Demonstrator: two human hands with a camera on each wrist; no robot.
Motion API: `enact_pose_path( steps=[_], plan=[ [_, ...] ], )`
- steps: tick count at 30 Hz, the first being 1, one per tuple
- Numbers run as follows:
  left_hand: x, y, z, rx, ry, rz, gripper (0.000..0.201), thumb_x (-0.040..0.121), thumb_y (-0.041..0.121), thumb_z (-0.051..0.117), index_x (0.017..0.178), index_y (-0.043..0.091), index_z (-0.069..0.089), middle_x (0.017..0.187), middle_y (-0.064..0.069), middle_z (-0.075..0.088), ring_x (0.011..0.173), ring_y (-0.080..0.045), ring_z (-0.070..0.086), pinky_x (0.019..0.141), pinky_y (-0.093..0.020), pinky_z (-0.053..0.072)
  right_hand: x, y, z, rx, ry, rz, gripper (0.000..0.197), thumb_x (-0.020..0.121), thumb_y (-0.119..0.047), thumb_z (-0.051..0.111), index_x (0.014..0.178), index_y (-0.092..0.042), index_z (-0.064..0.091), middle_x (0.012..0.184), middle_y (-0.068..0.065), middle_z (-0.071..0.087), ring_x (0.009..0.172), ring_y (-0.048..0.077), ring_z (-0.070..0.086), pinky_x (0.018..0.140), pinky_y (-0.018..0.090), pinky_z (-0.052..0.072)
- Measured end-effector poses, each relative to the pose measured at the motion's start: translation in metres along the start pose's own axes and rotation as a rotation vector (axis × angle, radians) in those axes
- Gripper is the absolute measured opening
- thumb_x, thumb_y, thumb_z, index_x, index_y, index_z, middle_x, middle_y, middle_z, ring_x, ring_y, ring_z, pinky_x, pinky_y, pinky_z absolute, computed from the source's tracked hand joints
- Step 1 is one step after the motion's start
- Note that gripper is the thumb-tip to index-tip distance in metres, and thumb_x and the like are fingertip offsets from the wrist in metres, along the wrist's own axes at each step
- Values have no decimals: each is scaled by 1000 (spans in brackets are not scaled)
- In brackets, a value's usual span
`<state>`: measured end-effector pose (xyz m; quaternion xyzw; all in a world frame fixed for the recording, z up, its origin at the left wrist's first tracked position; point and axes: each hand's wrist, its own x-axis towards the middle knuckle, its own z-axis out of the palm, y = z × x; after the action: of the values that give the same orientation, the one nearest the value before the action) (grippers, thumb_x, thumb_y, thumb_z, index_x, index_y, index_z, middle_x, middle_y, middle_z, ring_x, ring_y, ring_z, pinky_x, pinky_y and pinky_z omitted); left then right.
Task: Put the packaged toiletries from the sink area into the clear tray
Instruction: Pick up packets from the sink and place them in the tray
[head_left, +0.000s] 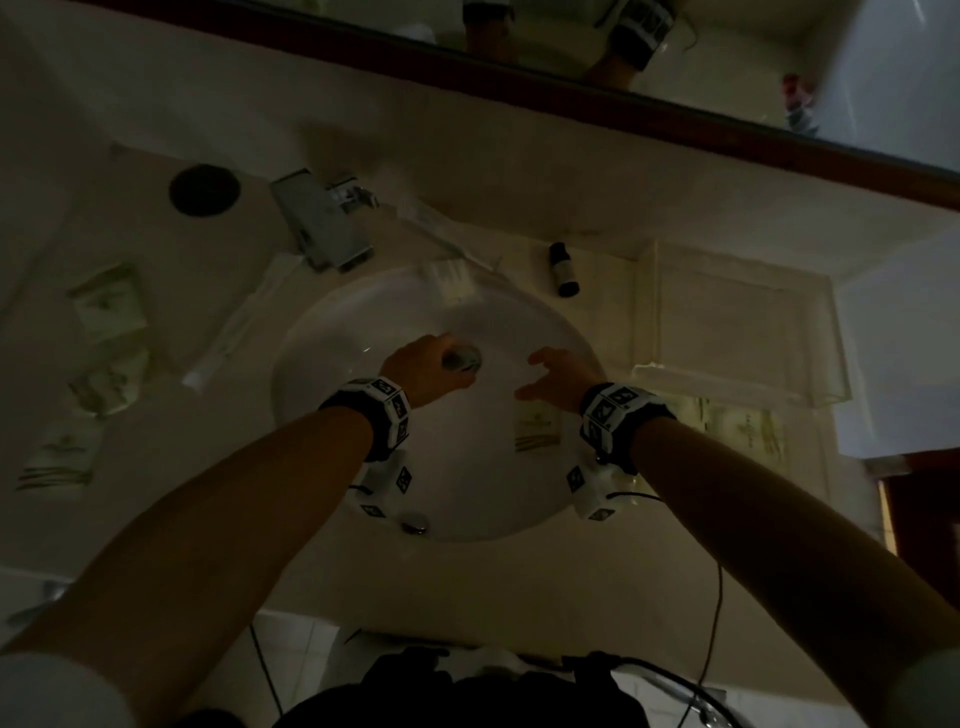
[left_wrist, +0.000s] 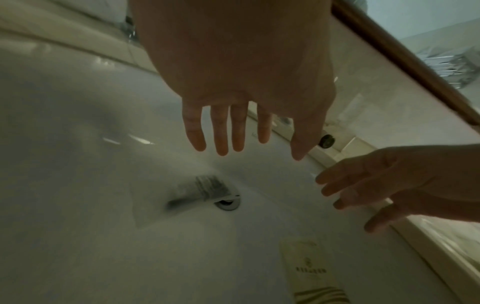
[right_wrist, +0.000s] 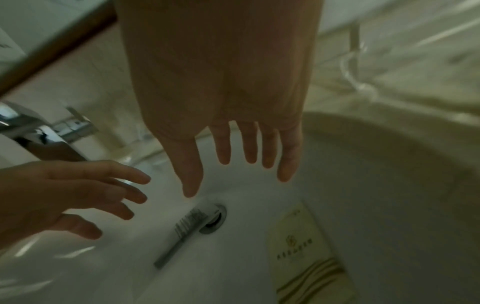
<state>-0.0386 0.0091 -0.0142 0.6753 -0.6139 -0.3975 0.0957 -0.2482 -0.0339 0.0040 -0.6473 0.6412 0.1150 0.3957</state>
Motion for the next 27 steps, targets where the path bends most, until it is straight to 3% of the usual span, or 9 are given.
enact_pose_path(
  steps=[3, 8, 12, 16, 19, 23, 27],
  plan=[
    [6, -10, -1, -1, -17, -20, 54, 84, 43, 66, 132, 24, 49, 133, -4, 53, 116, -25, 55, 90, -30, 43, 20, 1, 13, -8, -60, 46, 72, 80, -30, 75, 141, -16, 39, 148, 11, 31, 133, 30, 37, 108, 37, 37],
    [12, -26, -1, 36, -96, -62, 62, 84, 45, 65, 138, 22, 43, 138, -7, 47, 121, -26, 51, 99, -37, 43, 45, 2, 33, -72, -181, 169, 83, 77, -25, 77, 146, -17, 32, 156, 13, 16, 140, 35, 30, 112, 46, 34],
    [14, -38, -4, 9, -107, -78, 63, 85, 45, 64, 139, 21, 42, 138, -6, 47, 120, -25, 51, 98, -35, 43, 57, 6, 43, -155, -249, 204, 89, 80, -23, 75, 150, -15, 22, 158, 15, 8, 144, 35, 18, 114, 49, 29],
    [15, -44, -6, -52, -95, -95, 62, 83, 41, 67, 137, 21, 42, 135, -4, 51, 118, -24, 53, 94, -32, 43, 64, 7, 54, -284, -294, 242, 85, 84, -23, 71, 151, -14, 20, 158, 18, 3, 143, 40, 18, 113, 52, 28],
    [15, -44, -7, -69, -88, -108, 63, 84, 38, 67, 138, 20, 40, 134, -4, 51, 115, -25, 55, 90, -31, 43, 64, 8, 59, -376, -307, 232, 75, 88, -25, 66, 149, -15, 22, 156, 19, 5, 141, 42, 22, 110, 53, 33],
    [16, -45, -7, -67, -101, -118, 63, 84, 38, 67, 138, 20, 39, 136, -5, 50, 115, -25, 55, 88, -29, 42, 61, 20, 67, -496, -259, 199, 83, 86, -27, 67, 151, -18, 16, 155, 12, 20, 141, 33, 28, 109, 49, 37],
    [16, -47, -6, -83, -120, -141, 64, 83, 38, 68, 138, 21, 39, 137, -5, 50, 117, -25, 54, 94, -33, 44, 60, 20, 74, -451, -290, 217, 87, 93, -28, 57, 152, -10, -3, 156, 18, 19, 141, 34, 29, 111, 41, 33]
  ],
)
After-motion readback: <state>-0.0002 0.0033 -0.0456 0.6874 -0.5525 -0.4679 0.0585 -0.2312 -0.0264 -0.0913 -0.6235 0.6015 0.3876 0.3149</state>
